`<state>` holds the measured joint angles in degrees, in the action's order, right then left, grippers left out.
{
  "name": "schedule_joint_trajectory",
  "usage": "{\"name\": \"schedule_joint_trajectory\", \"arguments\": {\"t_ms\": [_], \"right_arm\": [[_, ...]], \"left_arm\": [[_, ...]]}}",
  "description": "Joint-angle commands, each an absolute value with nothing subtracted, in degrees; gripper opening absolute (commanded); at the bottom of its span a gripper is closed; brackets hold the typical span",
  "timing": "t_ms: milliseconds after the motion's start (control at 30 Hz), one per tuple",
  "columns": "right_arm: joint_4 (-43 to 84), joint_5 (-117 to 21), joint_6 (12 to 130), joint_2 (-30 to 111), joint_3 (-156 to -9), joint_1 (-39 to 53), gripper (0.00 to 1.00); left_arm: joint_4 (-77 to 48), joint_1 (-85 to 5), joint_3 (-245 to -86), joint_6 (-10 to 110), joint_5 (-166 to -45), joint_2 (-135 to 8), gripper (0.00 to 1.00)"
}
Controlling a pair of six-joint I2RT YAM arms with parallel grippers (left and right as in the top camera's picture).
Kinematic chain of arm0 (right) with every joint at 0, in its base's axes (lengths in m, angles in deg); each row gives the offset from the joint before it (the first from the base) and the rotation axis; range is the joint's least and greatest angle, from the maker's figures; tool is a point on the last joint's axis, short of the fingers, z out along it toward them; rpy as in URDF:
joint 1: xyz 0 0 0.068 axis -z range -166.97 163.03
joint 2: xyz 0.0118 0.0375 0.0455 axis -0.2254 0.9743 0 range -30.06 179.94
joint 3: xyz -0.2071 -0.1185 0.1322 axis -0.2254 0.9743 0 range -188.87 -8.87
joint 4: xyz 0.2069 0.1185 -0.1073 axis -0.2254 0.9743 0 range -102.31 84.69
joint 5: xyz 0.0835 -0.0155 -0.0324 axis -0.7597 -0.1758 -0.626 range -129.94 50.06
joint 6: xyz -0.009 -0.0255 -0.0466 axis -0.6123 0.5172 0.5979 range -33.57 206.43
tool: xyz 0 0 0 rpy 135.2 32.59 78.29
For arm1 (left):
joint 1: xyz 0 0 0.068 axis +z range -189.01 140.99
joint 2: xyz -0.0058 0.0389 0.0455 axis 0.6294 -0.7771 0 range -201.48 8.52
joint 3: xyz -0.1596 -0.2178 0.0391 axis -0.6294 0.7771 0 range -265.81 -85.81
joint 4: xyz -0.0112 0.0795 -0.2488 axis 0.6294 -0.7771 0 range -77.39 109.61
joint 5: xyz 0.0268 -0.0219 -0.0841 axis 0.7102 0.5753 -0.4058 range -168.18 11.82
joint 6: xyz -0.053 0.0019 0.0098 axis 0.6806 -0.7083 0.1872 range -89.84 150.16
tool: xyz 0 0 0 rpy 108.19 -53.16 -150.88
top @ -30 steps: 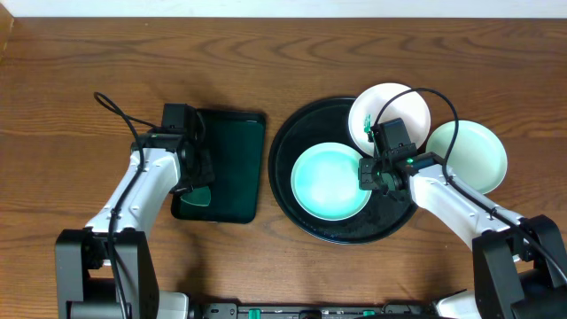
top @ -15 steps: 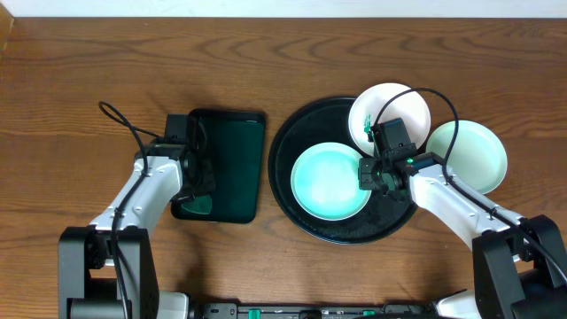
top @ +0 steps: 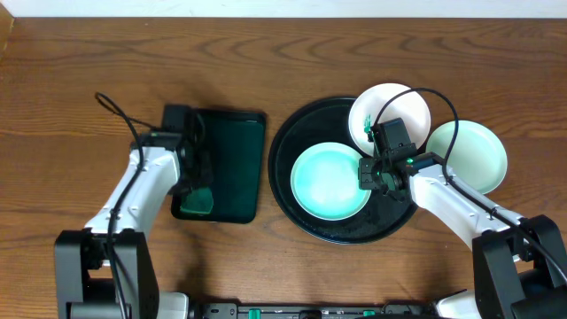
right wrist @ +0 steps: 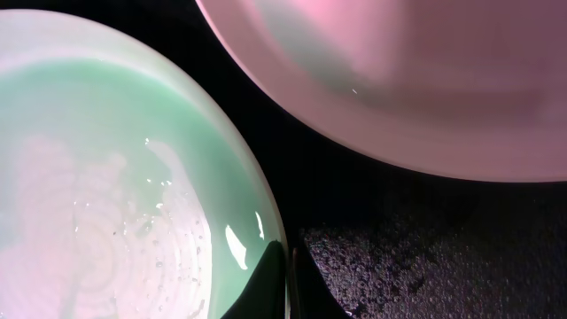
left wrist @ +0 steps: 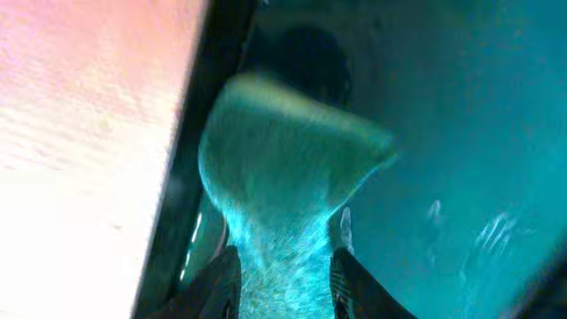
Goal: Clean dirty plates on tray and stack at the side
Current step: 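Release the sponge and retract the left gripper to the left side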
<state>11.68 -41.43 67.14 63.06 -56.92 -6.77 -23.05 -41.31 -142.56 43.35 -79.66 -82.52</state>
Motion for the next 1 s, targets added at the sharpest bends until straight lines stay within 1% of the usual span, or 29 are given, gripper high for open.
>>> {"name": "schedule_joint_trajectory", "arguments": {"t_ms": [0, 133, 200, 400, 533, 600, 667, 700, 800, 967], "right_arm": [[10.96, -44.3, 66.34, 62.19, -57.45, -7.33, 0.01], [10.96, -44.3, 66.36, 62.19, -57.45, -7.33, 0.01], [10.98, -44.3, 66.36, 62.19, -57.45, -7.33, 0.01], [10.98, -44.32, 66.34, 62.19, -57.45, -7.33, 0.01], [10.98, -44.32, 66.34, 62.19, -57.45, -7.33, 0.01], [10.96, -44.32, 66.34, 62.19, -57.45, -7.33, 0.01], [10.94, -44.3, 66.34, 62.19, -57.45, -7.33, 0.01], [10.91, -44.32, 66.34, 62.19, -57.45, -7.33, 0.01], [10.94, -44.32, 66.34, 62.19, -57.45, -7.33, 0.02], [11.07, -44.3, 66.34, 62.19, -57.43, -7.33, 0.13]], "left_arm": [[-24.53, -41.2, -147.74, 43.0, -79.2, -80.75, 0.35], [-25.17, -40.44, -150.95, 46.57, -79.18, -79.81, 0.36], [-25.08, -39.3, -151.67, 49.01, -79.15, -79.55, 0.39], [-25.14, -32.48, -151.85, 51.92, -79.15, -79.55, 0.41], [-25.82, -27.0, -151.83, 51.9, -79.18, -79.55, 0.52], [-26.54, -24.75, -151.83, 51.9, -79.18, -79.55, 0.63], [-27.35, -23.08, -151.83, 51.9, -79.18, -79.55, 0.71], [-27.5, -22.52, -151.83, 51.9, -79.13, -79.55, 0.79], [-27.5, -21.38, -151.78, 51.88, -79.13, -79.55, 0.8], [-27.48, -21.4, -151.78, 51.9, -79.15, -79.55, 0.8]]}}
